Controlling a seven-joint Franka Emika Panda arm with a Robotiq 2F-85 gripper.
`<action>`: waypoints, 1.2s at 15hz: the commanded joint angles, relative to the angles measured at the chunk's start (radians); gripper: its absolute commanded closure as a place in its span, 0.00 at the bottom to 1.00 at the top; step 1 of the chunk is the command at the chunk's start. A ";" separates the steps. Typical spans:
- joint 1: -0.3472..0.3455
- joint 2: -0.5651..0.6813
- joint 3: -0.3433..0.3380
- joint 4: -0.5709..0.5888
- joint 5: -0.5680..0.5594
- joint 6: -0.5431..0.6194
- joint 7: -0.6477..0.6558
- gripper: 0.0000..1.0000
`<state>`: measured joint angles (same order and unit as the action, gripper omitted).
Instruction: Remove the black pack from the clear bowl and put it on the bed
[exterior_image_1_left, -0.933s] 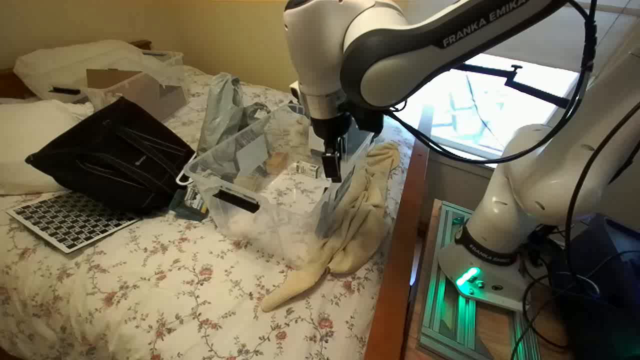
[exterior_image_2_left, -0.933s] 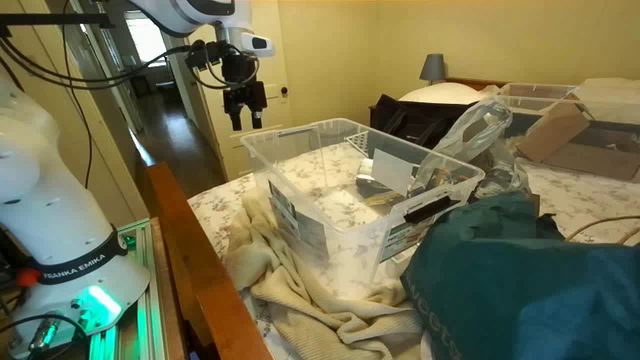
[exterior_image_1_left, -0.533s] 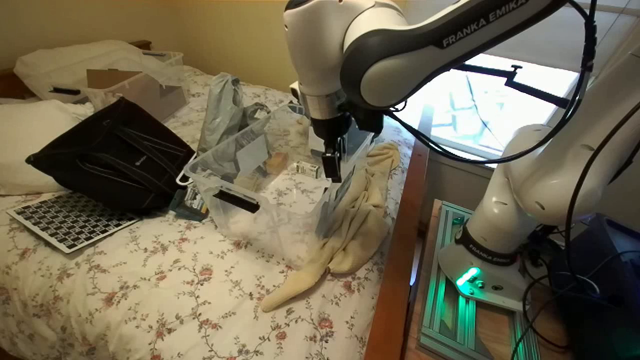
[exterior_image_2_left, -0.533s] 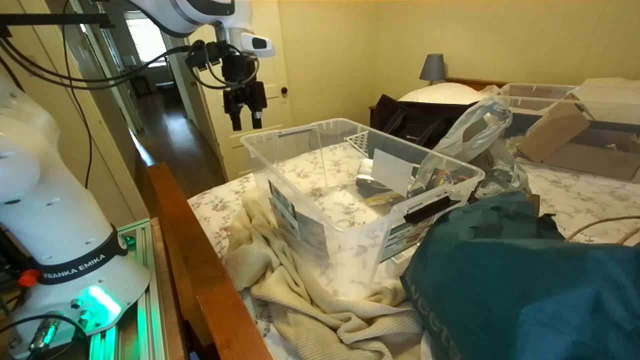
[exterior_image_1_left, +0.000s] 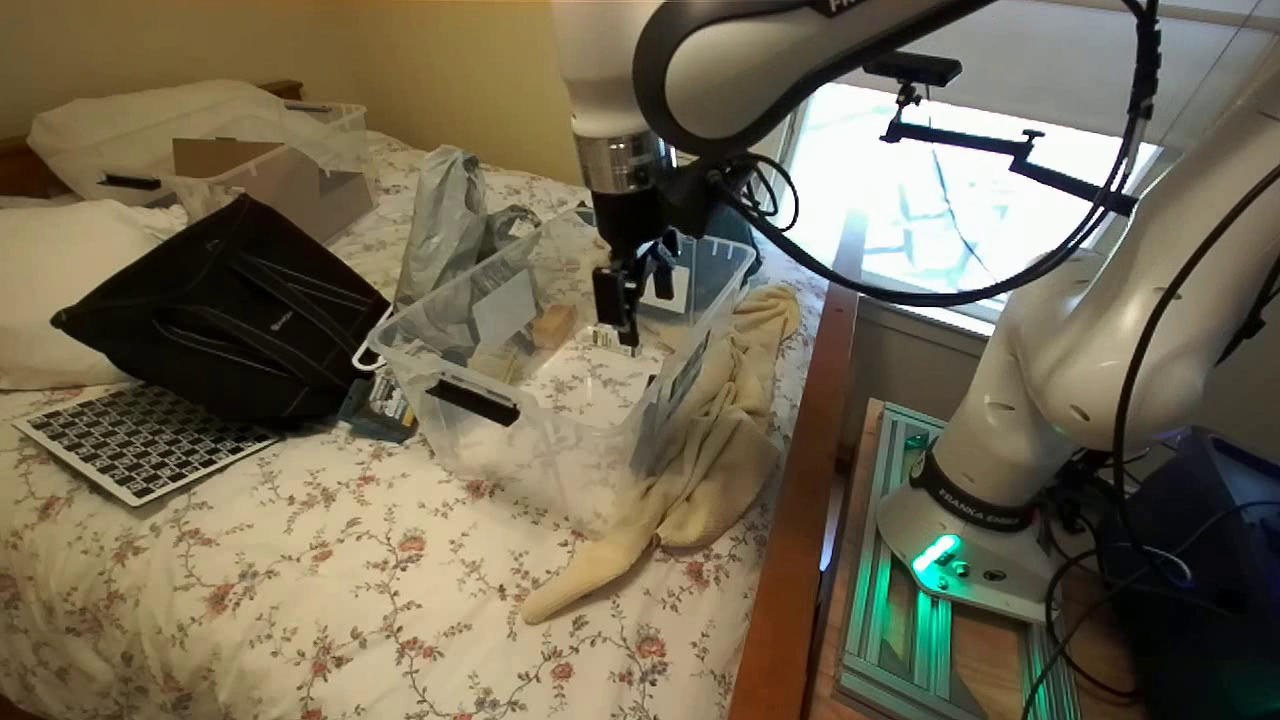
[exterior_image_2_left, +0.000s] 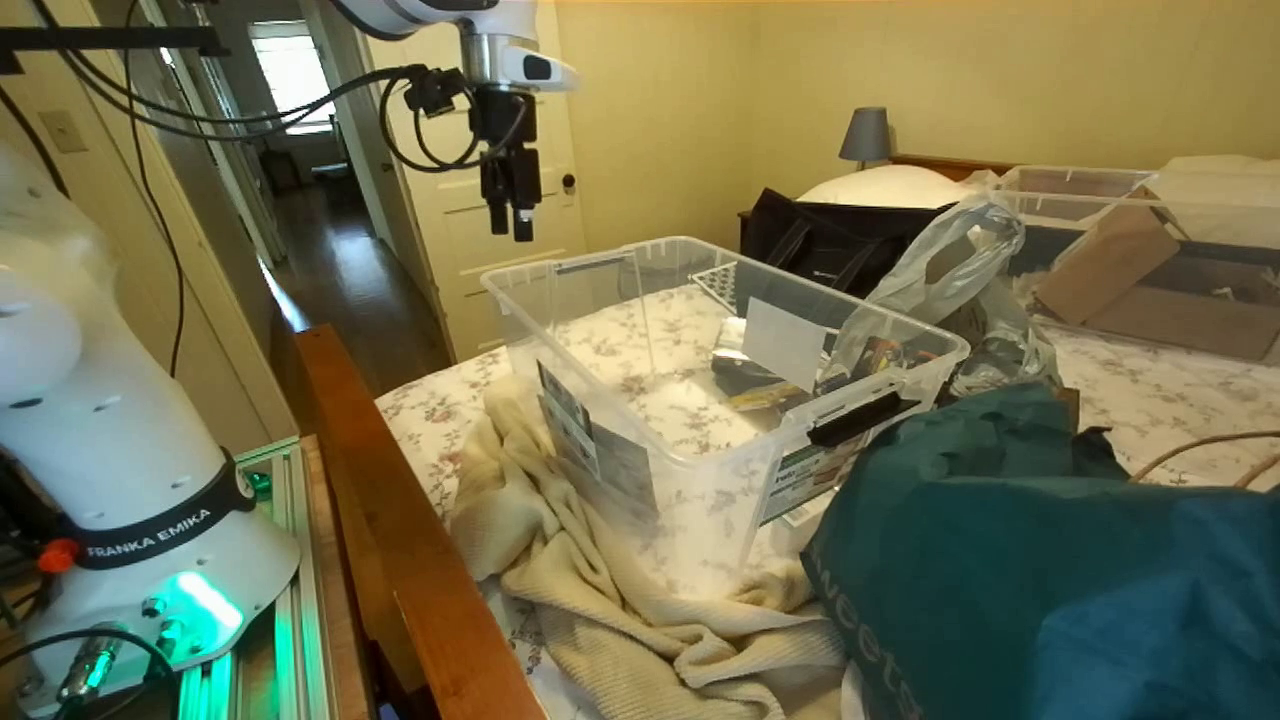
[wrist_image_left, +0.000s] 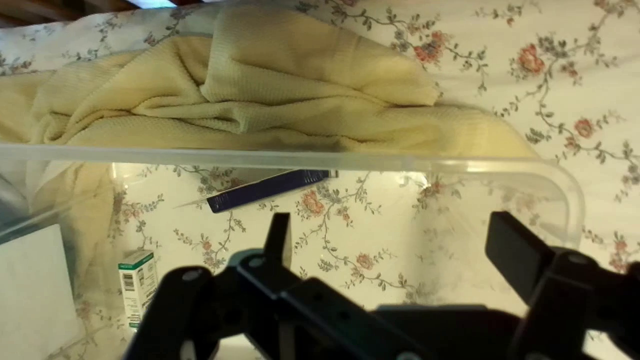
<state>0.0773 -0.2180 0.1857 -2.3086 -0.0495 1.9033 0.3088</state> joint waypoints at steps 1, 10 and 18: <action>-0.004 0.098 -0.018 0.120 0.079 -0.009 0.129 0.00; -0.008 0.160 -0.070 0.183 0.161 0.025 0.281 0.00; -0.020 0.200 -0.088 0.187 0.162 0.130 0.388 0.00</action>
<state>0.0600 -0.0410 0.1115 -2.1182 0.1144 1.9605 0.6372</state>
